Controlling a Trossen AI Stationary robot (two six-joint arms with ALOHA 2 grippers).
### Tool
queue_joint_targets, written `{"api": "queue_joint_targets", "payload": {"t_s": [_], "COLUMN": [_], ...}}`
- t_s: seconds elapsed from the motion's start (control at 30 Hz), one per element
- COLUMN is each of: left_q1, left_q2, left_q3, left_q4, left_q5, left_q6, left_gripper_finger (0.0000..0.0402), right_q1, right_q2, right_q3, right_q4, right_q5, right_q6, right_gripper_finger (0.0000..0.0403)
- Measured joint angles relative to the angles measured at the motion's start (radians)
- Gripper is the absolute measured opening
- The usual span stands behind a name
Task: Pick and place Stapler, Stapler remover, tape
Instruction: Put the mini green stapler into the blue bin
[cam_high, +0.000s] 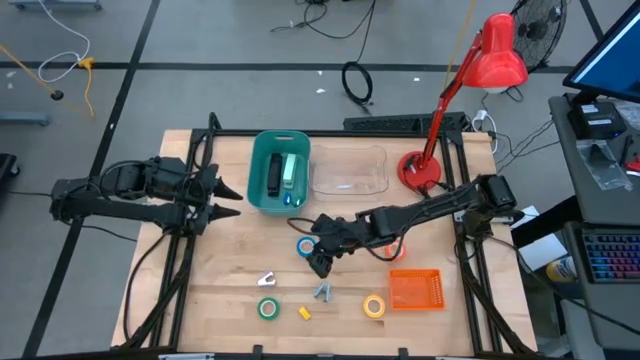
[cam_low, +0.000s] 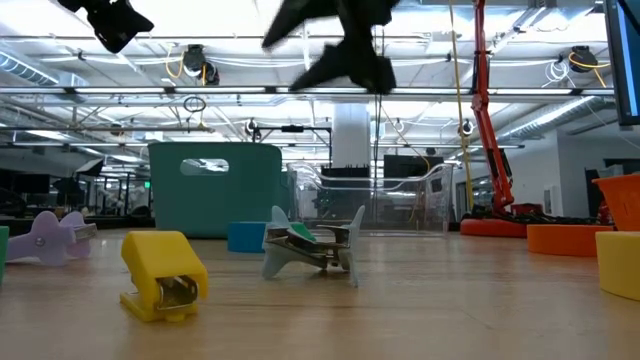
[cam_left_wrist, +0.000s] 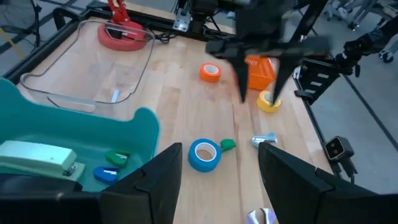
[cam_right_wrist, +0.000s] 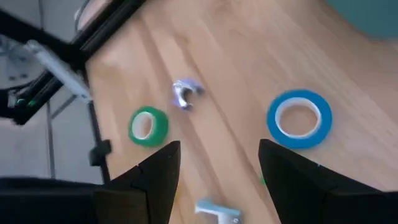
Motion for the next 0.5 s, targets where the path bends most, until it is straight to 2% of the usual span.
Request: {"api": "queue_joint_targets", "payload": {"t_s": [0.17,0.5], "left_q1": [0.0,0.001], "left_q2": [0.001,0.001], "left_q3": [0.0,0.0], "left_q4": [-0.001,-0.031], "left_q5": [-0.001,-0.004], "left_q6": [0.021,0.029], "left_gripper_finger": [0.0214,0.0214], "right_q1": [0.002,-0.007], "right_q2": [0.079,0.175], "right_q3": [0.004,0.001], "right_q4": [0.03,-0.039], "right_q5": [-0.077,-0.052], "right_q6": [0.092,0.157], "right_gripper_finger": [0.021,0.021]}}
